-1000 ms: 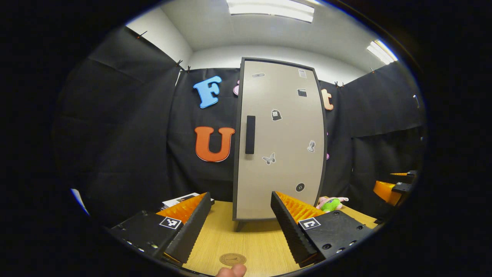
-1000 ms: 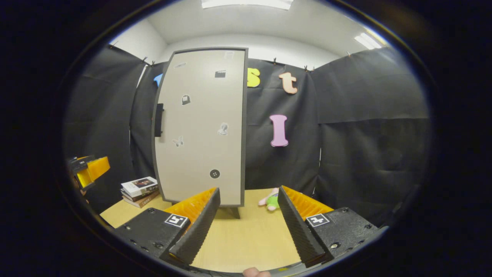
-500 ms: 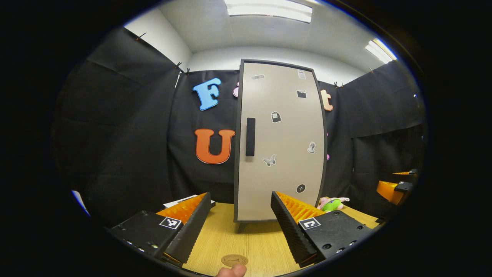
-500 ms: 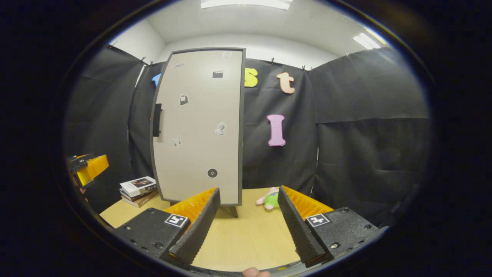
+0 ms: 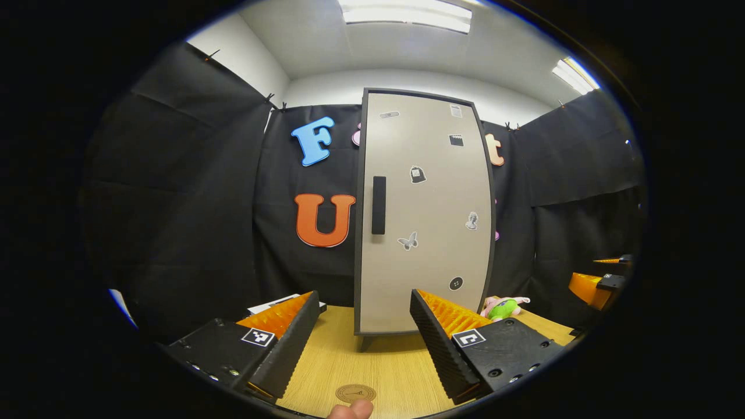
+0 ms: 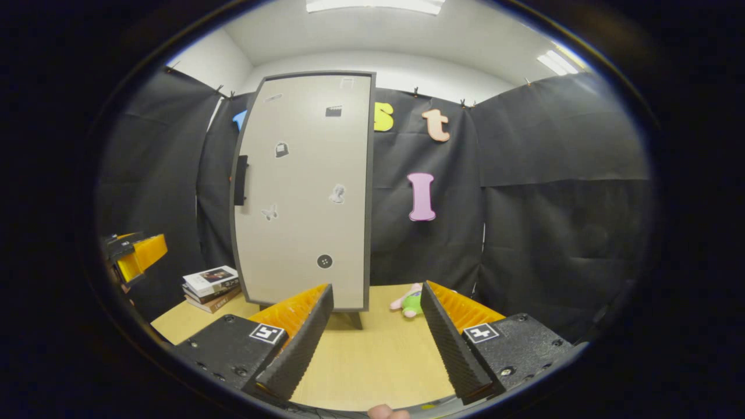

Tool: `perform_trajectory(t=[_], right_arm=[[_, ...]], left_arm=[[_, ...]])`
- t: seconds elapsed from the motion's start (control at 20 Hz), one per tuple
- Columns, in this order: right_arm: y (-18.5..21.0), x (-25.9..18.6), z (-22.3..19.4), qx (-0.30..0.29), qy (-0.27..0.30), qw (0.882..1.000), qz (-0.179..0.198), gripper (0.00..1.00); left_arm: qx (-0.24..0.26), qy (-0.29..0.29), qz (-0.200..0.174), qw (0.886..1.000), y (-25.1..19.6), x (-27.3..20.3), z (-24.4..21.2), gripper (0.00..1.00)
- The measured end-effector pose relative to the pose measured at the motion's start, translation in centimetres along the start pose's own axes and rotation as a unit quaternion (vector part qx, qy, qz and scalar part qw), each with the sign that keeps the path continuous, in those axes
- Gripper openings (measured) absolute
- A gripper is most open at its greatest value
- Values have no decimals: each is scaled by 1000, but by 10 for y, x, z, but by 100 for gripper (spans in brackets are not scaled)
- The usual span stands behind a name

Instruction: Open the cabinet door with the right hand, grasp the bottle in the cabinet with the left hand and place it on the coaster, then close the cabinet door with the right hand.

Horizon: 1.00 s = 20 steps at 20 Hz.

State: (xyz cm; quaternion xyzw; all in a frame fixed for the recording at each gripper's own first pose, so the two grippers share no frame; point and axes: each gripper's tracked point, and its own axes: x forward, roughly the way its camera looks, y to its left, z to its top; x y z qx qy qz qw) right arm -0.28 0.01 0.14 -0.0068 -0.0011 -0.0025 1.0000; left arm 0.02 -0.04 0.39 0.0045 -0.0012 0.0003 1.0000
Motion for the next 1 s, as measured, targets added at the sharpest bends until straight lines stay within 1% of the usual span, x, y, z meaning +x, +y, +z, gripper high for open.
perform_trajectory(t=[0.25,0.4,0.6,0.75,0.85,1.0], right_arm=[[9,7,6,-6,-1,1000,18,97],[25,18,18,-15,-8,999,44,97],[71,51,48,-40,-21,993,110,97],[119,81,67,-32,-18,985,168,97],[147,103,80,-28,-19,981,191,97],[185,137,96,-16,-24,977,210,97]], left_arm=[[3,1,4,1000,1,0,0,95],[2,2,3,1000,-1,-2,0,95],[4,0,3,1000,-2,-4,4,95],[1,-1,3,1000,-2,-8,5,95],[3,1,4,1000,-1,-11,3,95],[5,4,8,1000,1,-15,3,95]])
